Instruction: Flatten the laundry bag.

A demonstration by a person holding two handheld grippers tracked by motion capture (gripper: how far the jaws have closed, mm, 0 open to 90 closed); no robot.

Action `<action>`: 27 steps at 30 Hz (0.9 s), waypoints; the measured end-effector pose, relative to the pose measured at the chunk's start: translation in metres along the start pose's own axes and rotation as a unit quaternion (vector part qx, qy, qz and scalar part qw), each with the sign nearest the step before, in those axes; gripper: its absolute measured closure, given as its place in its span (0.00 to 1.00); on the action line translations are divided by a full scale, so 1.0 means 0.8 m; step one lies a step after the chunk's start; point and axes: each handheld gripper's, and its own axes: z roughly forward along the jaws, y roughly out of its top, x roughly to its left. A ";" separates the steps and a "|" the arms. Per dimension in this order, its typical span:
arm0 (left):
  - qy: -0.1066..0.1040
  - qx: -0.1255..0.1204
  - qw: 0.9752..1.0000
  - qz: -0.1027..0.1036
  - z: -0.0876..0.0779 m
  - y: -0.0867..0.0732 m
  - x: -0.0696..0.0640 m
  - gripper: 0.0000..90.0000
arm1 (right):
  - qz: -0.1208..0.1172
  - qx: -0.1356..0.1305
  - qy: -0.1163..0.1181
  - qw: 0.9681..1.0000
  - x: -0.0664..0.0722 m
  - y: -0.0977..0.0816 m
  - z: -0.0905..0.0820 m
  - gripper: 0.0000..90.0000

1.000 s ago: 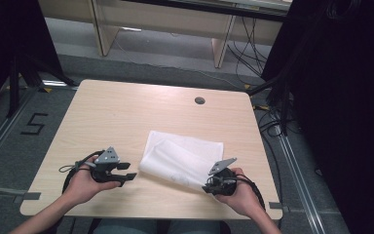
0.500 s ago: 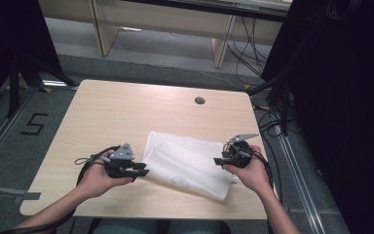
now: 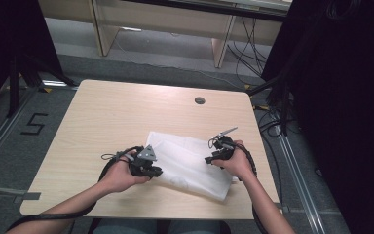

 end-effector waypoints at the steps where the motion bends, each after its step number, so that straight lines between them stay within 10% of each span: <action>1: 0.002 0.006 1.000 0.008 0.002 0.000 0.000 0.92 | 0.000 0.000 0.000 1.000 0.000 0.000 0.000 0.62; 15: -0.002 0.035 0.999 0.007 0.022 -0.005 0.000 0.93 | -0.042 0.045 0.019 0.998 0.013 0.012 0.013 0.98; 27: -0.009 0.039 0.999 0.015 0.031 -0.001 0.000 0.94 | -0.053 0.023 0.001 0.998 0.014 0.030 -0.001 1.00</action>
